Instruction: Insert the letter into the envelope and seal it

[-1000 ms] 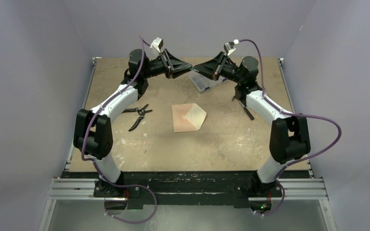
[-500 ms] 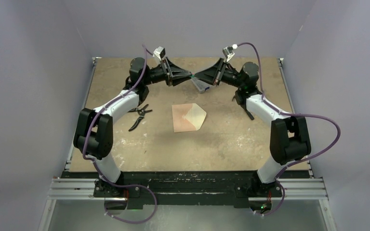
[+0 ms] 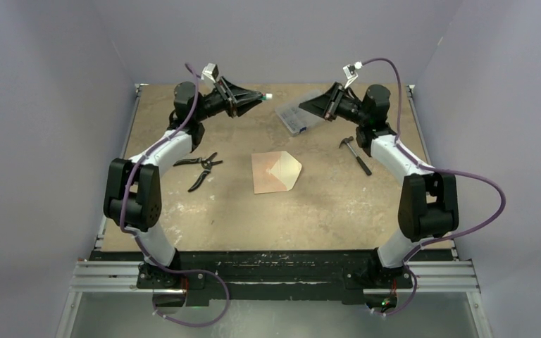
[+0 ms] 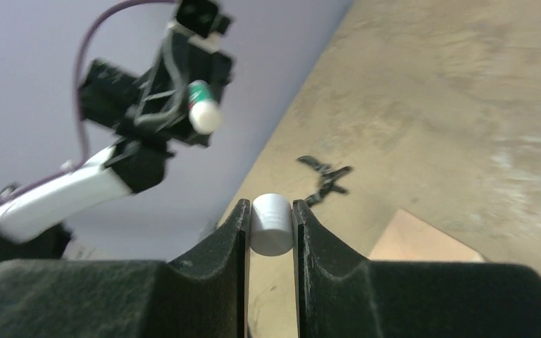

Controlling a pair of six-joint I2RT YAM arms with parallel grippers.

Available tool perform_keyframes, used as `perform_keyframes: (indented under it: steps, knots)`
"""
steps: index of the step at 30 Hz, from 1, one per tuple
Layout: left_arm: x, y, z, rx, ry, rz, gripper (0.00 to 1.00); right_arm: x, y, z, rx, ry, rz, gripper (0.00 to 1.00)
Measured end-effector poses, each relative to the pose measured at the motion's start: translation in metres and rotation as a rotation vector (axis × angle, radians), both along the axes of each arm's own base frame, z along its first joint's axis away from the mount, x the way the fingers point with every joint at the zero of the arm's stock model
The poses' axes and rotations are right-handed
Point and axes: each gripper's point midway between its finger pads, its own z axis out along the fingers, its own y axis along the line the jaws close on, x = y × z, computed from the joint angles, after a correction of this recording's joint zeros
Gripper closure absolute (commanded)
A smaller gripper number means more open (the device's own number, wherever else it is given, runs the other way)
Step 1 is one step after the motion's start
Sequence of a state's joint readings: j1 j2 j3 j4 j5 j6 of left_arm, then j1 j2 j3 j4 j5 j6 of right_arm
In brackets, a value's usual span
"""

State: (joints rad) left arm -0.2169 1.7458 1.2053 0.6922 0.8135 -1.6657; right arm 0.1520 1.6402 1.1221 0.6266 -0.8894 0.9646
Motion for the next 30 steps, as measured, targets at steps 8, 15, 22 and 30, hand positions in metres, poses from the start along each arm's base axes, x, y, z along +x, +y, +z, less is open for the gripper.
perform_keyframes:
  steps: [8, 15, 22, 30]
  knots:
    - [0.011, -0.01, -0.023, 0.331, -0.101, 0.022, 1.0, 0.05, -0.051, -0.07, -0.356, 0.197, -0.389, 1.0]
    - [-0.01, -0.017, -0.078, 0.611, -0.091, -0.046, 1.0, 0.029, -0.106, -0.165, -0.752, 0.418, -0.544, 1.0]
    - [-0.017, -0.003, -0.114, 0.764, -0.069, -0.066, 1.0, 0.003, -0.131, -0.227, -0.987, 0.551, -0.495, 1.0]
    - [-0.02, 0.005, -0.128, 0.853, -0.099, -0.08, 1.0, -0.022, -0.142, -0.275, -1.138, 0.663, -0.373, 0.93]
